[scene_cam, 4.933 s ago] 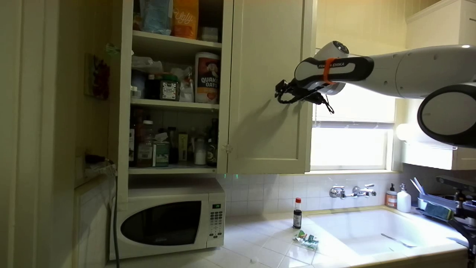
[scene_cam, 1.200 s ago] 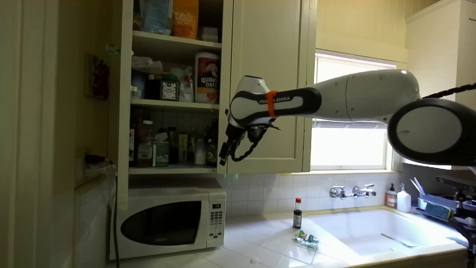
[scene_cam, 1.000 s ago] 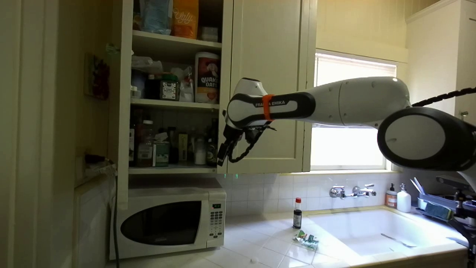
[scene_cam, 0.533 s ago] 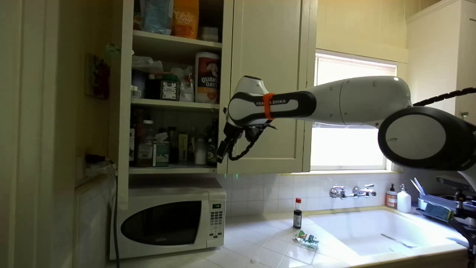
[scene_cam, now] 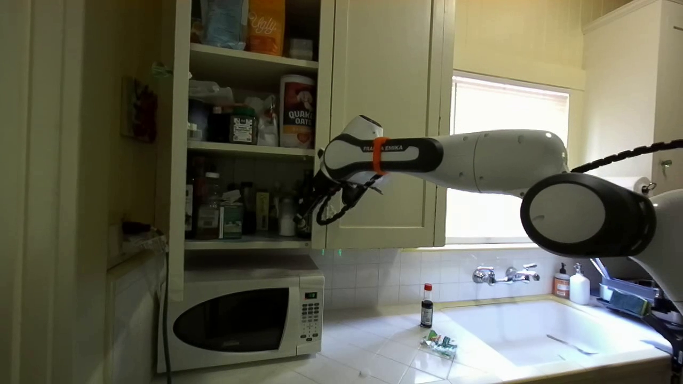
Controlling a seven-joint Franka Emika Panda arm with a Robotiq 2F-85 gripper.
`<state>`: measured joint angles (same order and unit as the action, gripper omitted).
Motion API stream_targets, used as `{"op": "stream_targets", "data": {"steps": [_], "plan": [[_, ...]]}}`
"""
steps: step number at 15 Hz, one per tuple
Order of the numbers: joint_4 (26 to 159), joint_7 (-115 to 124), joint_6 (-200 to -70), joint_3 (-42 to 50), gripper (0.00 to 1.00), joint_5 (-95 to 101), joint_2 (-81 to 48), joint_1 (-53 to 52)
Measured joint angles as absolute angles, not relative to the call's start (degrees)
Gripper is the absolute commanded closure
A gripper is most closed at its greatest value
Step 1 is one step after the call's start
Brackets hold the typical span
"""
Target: Close the top right cabinet door
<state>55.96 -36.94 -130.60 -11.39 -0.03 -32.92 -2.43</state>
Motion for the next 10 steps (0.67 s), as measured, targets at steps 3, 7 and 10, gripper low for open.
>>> {"op": "stream_targets", "data": {"steps": [3, 7, 10], "plan": [[51.10, -38.73, -130.60, -14.43, 0.00, -2.92, -37.37, -2.63], [42.21, -38.33, -131.25, -13.90, 0.00, -2.77, -45.18, -5.59], [36.78, -39.86, -130.19, -14.47, 0.00, -2.75, -49.81, -7.03]]}}
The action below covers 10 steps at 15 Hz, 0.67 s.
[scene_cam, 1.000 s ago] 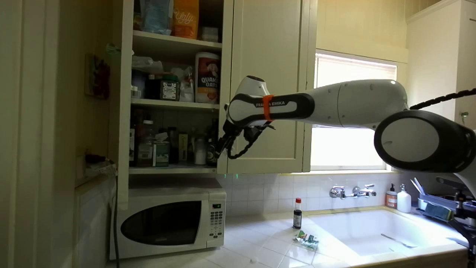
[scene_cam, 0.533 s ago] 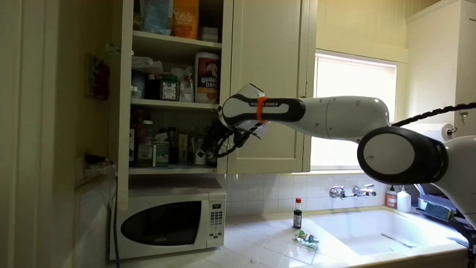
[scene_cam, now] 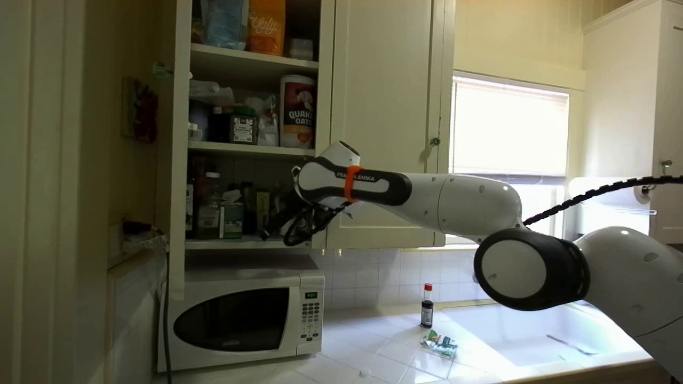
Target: Close the top right cabinet door
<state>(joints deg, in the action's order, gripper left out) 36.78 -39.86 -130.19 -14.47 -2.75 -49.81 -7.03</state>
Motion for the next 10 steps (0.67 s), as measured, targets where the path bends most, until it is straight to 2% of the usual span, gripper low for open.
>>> {"op": "stream_targets", "data": {"steps": [3, 10], "plan": [[35.12, -38.68, -130.89, -14.03, 0.00, -2.66, -50.79, -7.34], [35.07, -18.73, -146.51, -5.52, 0.00, 0.05, -53.20, -11.72]]}}
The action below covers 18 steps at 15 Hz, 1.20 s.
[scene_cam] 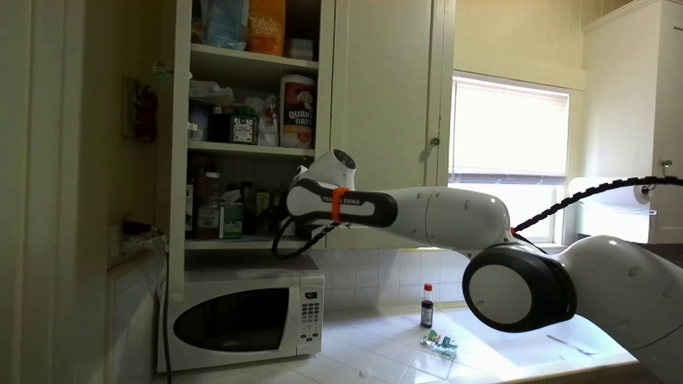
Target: Close the top right cabinet door
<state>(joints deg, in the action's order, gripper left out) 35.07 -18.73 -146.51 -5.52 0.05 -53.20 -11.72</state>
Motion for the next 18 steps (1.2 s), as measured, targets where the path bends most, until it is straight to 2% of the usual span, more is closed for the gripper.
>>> {"op": "stream_targets", "data": {"steps": [9, 18], "plan": [[31.32, -1.76, -161.95, 7.44, 0.00, 4.30, -60.70, -17.34], [29.86, -3.94, -163.85, 4.04, 0.00, 3.31, -61.92, -16.48]]}}
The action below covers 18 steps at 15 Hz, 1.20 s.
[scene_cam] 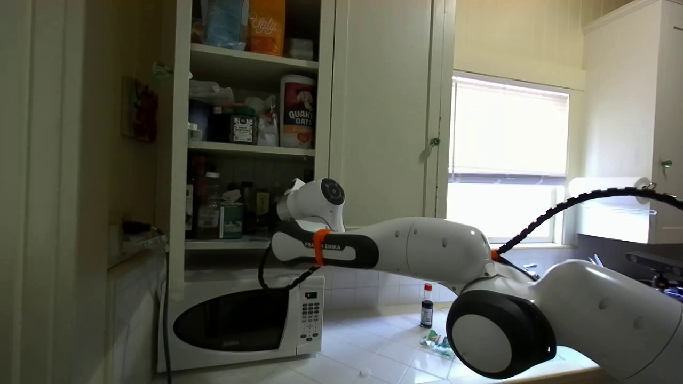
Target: Close the top right cabinet door
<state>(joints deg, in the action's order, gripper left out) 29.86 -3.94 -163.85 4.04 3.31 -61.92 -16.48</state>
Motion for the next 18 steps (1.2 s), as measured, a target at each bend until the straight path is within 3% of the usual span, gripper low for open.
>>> {"op": "stream_targets", "data": {"steps": [8, 9, 11, 12, 18], "plan": [[29.89, -4.51, -180.36, 5.25, 0.00, 3.73, -63.98, -16.20], [29.91, -5.49, -181.70, 3.77, 0.04, 3.73, -64.26, -15.90], [30.01, -9.39, -183.38, -2.50, 0.29, 3.97, -64.70, -14.93], [30.02, -12.08, -183.57, -7.07, 0.30, 4.46, -64.93, -14.29], [30.25, -27.79, -183.55, -31.08, 0.78, 6.63, -66.41, -10.48]]}}
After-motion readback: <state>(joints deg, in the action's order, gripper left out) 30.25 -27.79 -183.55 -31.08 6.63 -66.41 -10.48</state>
